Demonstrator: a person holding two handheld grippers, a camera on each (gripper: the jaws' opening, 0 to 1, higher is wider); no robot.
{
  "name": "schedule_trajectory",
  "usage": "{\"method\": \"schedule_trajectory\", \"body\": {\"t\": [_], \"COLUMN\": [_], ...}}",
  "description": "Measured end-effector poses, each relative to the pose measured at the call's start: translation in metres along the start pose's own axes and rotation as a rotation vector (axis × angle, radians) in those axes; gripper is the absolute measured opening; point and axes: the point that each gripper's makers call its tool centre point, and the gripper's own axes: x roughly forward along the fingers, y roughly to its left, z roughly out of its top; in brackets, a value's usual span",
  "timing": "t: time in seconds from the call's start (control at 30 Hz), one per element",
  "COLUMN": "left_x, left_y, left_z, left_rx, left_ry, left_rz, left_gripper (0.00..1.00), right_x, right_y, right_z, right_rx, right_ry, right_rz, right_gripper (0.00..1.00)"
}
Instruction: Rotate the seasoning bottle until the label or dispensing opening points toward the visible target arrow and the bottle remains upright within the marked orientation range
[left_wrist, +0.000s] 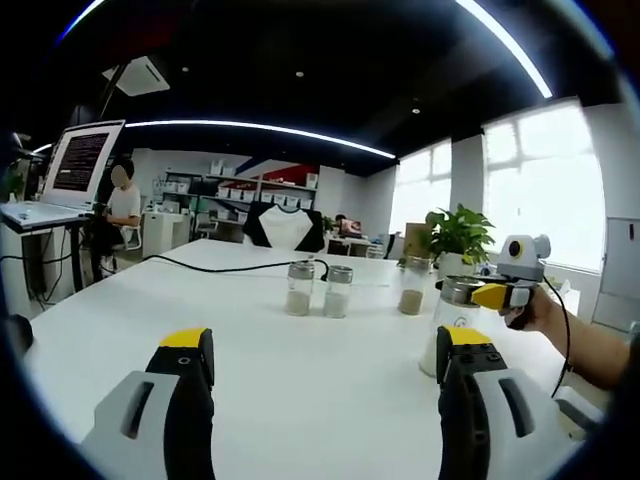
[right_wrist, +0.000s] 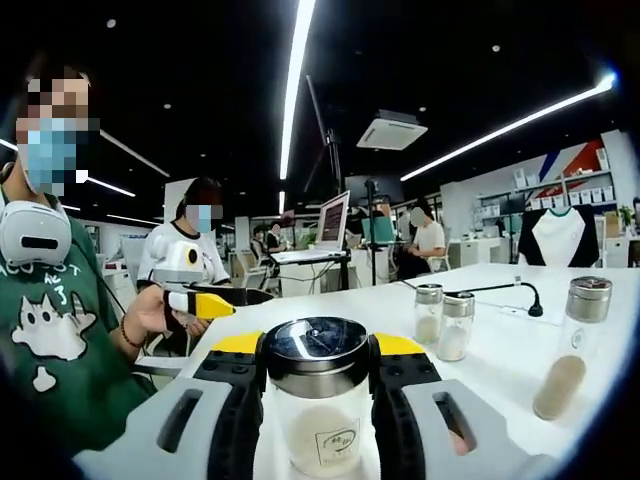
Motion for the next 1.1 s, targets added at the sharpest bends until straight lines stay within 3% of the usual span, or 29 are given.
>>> {"method": "schedule_trajectory", "body": {"t": [0.5, 1.1], "left_x": [0.0001, -0.0005], "left_y": [-0.0002, 0.0012], "left_z": [-0.0006, 0.0015], "left_rx": [-0.005, -0.004], "left_ry": [-0.003, -0.011], "left_rz": [-0.006, -0.007], "left_gripper": [0.97, 0.97], "right_x": [0.0023, 0.0013], "right_y": [-0.0019, -0.0066], "right_z": [-0.0014, -0.0025], "right_rx": [-0.006, -0.02], "right_ry": [0.02, 0.04], "right_rz": [-0.098, -0.273], "right_gripper": [0.39, 0.38]}}
